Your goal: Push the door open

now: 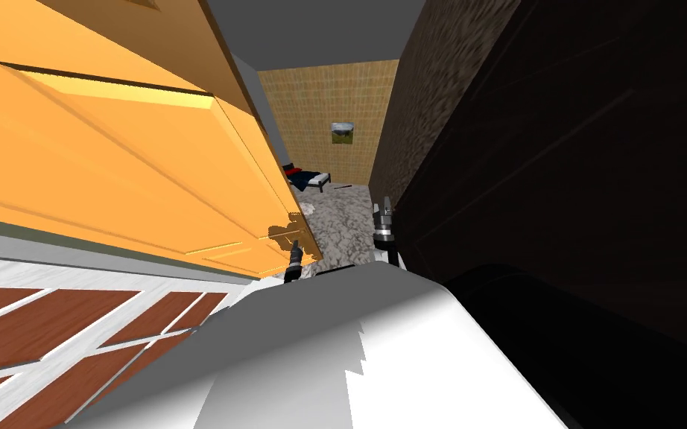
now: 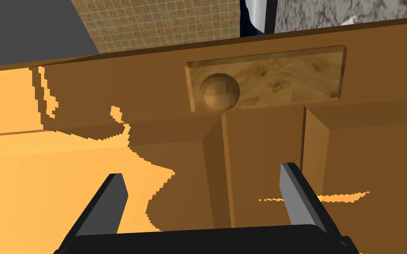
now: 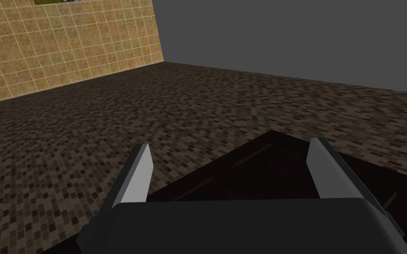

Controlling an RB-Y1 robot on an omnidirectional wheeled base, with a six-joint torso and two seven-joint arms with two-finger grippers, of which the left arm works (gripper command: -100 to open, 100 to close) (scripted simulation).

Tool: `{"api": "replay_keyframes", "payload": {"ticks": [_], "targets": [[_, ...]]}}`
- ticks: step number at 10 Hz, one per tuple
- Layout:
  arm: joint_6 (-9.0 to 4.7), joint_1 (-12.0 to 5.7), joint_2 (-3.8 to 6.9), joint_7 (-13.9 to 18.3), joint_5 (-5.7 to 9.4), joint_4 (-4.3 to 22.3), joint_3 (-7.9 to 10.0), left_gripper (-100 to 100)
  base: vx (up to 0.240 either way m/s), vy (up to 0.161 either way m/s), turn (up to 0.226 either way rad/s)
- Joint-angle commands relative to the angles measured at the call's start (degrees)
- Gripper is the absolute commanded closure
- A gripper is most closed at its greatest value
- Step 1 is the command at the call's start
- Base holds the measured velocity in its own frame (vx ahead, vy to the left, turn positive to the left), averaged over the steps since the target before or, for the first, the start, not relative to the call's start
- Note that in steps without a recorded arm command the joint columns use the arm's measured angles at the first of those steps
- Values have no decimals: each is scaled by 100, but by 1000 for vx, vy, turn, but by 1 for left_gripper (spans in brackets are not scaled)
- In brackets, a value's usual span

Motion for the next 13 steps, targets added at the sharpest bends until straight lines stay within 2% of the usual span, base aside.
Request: {"api": "replay_keyframes", "payload": {"ticks": [1,6,7,8,13], "targets": [[-41,-9,4,-15,5,27,18,-100,196,10,-20],[-168,-47,-75,-51,24,142,76,-100,201,0,-23],[-151,-42,-57,-45,22,129,69,-100,74,-13,14],[-151,-42,-57,-45,22,129,69,100,-16,1,-8],[-151,-42,-57,-45,22,129,69,100,-12,2,-3]]}}
